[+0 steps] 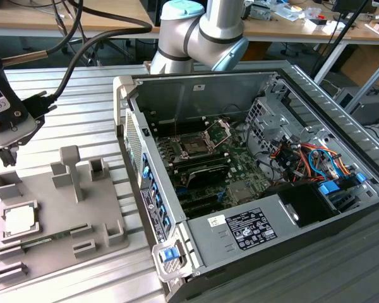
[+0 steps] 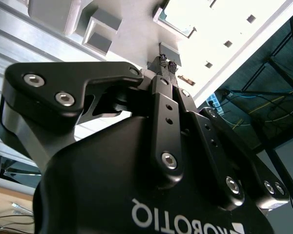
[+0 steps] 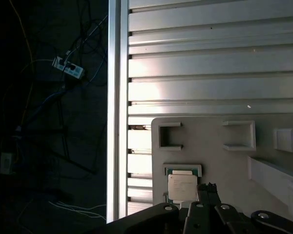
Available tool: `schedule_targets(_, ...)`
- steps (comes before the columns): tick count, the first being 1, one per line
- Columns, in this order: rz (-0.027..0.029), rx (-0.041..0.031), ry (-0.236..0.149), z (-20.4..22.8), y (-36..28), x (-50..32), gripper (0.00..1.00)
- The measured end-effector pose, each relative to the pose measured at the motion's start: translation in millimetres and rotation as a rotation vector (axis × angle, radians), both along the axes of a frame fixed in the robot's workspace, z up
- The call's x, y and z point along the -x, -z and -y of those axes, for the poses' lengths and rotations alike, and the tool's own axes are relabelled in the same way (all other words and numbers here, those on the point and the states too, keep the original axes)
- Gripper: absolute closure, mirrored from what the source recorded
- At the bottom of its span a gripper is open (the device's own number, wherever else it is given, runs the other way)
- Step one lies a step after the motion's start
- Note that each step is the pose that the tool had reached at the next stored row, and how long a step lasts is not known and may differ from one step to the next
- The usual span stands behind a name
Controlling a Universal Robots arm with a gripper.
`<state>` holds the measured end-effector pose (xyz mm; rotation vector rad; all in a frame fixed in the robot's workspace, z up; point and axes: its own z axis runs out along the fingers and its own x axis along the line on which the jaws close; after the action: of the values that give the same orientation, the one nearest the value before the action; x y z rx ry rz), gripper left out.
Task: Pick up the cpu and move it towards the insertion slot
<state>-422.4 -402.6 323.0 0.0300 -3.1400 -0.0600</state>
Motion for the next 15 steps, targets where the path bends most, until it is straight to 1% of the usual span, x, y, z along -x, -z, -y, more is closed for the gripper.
schedule_targets(15,0.0000,0.0000,0.000,0.0,3.4,0.8,0.89)
